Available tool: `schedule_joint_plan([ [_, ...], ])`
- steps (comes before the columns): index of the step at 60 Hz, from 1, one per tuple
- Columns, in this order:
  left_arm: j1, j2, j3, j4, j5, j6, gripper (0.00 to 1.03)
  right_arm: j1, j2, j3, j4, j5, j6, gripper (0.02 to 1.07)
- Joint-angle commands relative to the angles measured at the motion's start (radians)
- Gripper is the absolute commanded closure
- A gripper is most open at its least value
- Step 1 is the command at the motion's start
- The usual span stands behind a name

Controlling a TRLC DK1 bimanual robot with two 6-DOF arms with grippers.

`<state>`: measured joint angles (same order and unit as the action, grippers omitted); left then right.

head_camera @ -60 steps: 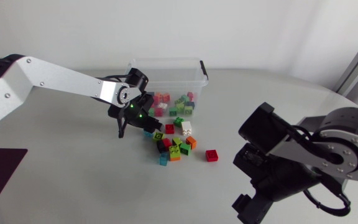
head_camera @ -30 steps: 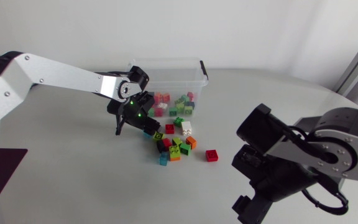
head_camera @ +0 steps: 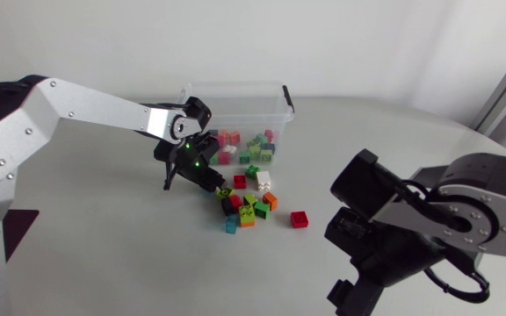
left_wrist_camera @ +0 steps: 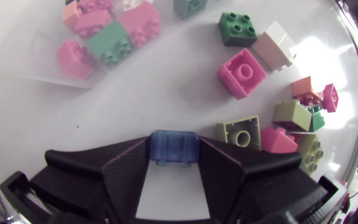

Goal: Place the duplo bricks in the container

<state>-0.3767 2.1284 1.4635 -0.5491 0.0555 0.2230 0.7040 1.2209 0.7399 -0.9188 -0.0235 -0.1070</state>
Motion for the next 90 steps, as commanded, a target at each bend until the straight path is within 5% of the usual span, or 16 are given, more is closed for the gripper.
schedule_joint_plan([
  [1, -0.001, 0.025, 0.012, -0.005, 0.009, 0.035, 0.62, 0.023, 0.032, -0.010, -0.032, -0.009, -0.017, 0.11],
  [22, 0.005, -0.120, -0.074, 0.058, 0.010, 0.035, 0.66, 0.153, 0.138, 0.096, -0.196, -0.142, 0.010, 0.12],
  [81, 0.052, -0.478, -0.101, 0.080, 0.014, -0.034, 0.66, 0.364, 0.483, 0.058, -0.063, -0.151, 0.119, 0.23],
  [90, 0.053, -0.484, -0.107, 0.121, 0.014, -0.057, 0.66, 0.359, 0.499, 0.067, -0.066, -0.145, 0.121, 0.42],
])
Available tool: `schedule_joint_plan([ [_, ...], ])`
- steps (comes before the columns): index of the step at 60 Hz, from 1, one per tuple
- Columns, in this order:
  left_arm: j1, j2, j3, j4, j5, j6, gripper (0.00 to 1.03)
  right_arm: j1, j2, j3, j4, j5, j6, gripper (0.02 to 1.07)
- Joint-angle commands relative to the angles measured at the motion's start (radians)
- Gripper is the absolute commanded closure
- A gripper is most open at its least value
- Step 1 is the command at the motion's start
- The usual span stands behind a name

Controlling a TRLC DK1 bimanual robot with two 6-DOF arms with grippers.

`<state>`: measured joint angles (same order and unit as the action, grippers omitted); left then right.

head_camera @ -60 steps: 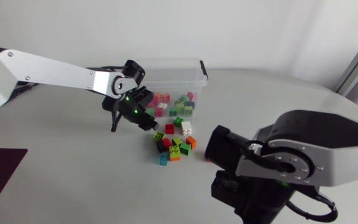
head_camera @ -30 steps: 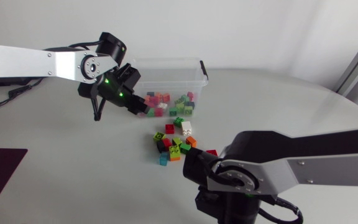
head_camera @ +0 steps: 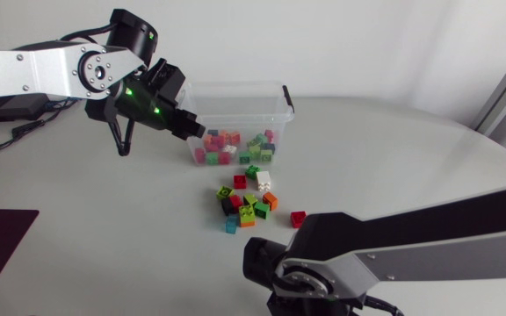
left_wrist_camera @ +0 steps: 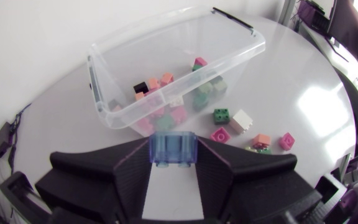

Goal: Place the duplo bricks in the container

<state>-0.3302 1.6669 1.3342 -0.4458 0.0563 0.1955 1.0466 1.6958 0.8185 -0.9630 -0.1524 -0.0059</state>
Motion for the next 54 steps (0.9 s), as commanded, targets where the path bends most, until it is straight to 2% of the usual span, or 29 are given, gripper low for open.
schedule_joint_plan([
  [1, 0.006, -0.022, 0.020, 0.027, 0.013, -0.033, 0.66, 0.013, 0.022, -0.012, -0.022, -0.016, 0.021, 0.45],
  [6, 0.011, -0.021, 0.019, 0.071, 0.013, -0.053, 0.66, -0.023, 0.001, -0.013, -0.017, -0.010, 0.017, 0.64],
  [9, 0.011, -0.016, 0.020, 0.105, 0.014, -0.059, 0.66, -0.048, -0.012, -0.015, -0.016, -0.003, 0.009, 0.69],
  [16, 0.002, 0.011, 0.031, 0.164, 0.013, -0.085, 0.66, -0.066, -0.053, -0.010, -0.022, 0.030, 0.007, 0.71],
  [30, -0.010, 0.111, 0.102, 0.206, 0.011, -0.122, 0.66, -0.174, -0.136, 0.042, -0.039, 0.043, -0.014, 0.74],
  [40, -0.003, 0.186, 0.160, 0.245, -0.019, -0.148, 0.62, -0.250, -0.208, 0.090, -0.060, 0.045, -0.052, 0.74],
  [54, -0.007, 0.269, 0.253, 0.277, -0.052, -0.168, 0.62, -0.312, -0.271, 0.123, -0.069, 0.043, -0.105, 0.74],
])
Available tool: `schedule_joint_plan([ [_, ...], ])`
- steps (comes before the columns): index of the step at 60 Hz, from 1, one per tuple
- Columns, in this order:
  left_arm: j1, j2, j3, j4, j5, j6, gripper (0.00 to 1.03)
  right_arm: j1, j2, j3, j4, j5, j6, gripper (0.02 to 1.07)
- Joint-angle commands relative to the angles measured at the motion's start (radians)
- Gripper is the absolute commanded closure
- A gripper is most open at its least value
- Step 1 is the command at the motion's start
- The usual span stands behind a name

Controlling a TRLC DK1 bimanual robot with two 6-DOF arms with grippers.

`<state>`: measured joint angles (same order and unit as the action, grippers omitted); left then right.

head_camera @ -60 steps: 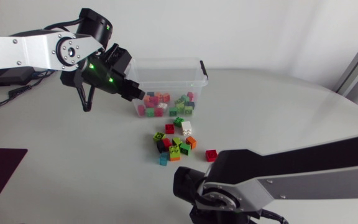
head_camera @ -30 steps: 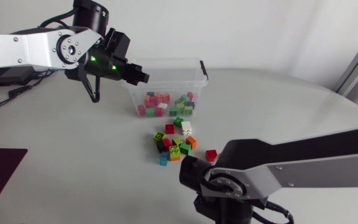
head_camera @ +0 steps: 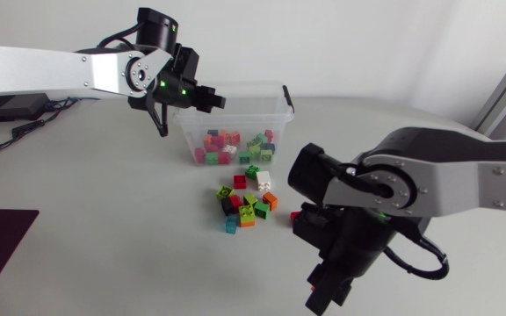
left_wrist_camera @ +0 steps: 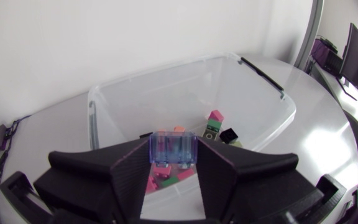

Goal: Place the duplo bricks in the container

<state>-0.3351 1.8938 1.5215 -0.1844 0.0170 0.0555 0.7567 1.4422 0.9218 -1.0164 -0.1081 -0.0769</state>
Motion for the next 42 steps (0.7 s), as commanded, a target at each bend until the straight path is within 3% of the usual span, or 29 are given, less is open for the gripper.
schedule_joint_plan([
  [1, -0.004, 0.051, 0.078, 0.016, -0.012, -0.031, 0.62, -0.026, -0.020, 0.023, -0.014, -0.001, -0.037, 0.74],
  [11, -0.015, 0.105, 0.154, 0.010, -0.042, -0.039, 0.60, -0.073, -0.049, 0.042, -0.014, -0.002, -0.061, 0.74],
  [29, -0.015, 0.136, 0.230, -0.056, -0.061, -0.042, 0.10, -0.126, -0.080, 0.069, -0.004, -0.012, -0.100, 0.74],
  [42, -0.004, 0.054, 0.226, -0.178, -0.058, -0.037, 0.06, -0.160, -0.095, 0.161, 0.084, -0.008, -0.070, 0.74],
])
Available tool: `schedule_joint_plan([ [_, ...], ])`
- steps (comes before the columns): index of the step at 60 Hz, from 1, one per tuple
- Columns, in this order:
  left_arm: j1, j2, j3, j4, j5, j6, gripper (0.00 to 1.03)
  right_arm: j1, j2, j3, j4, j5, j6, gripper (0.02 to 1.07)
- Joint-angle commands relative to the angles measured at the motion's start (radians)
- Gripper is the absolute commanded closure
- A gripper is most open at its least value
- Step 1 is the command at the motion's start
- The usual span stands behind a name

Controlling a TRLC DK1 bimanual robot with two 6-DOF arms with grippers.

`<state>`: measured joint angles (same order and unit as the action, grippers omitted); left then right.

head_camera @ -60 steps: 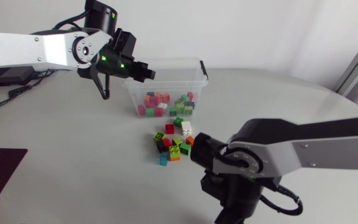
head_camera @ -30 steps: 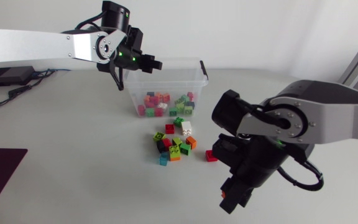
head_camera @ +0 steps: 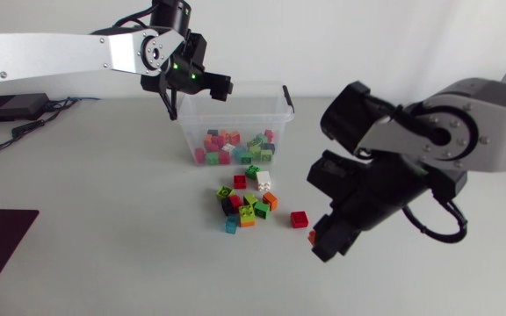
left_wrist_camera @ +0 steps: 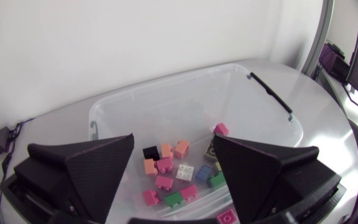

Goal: Place the duplo bricks in the container

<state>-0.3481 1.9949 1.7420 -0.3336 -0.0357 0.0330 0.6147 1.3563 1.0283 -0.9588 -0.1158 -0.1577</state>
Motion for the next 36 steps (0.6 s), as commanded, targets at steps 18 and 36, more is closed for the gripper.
schedule_joint_plan([
  [18, -0.023, -0.324, -0.274, -0.125, 0.033, 0.088, 0.06, -0.087, 0.072, 0.168, 0.204, -0.004, 0.023, 0.74],
  [36, -0.055, -0.495, -0.561, -0.133, 0.088, 0.197, 0.06, -0.130, 0.202, 0.285, 0.373, -0.015, 0.041, 0.74],
])
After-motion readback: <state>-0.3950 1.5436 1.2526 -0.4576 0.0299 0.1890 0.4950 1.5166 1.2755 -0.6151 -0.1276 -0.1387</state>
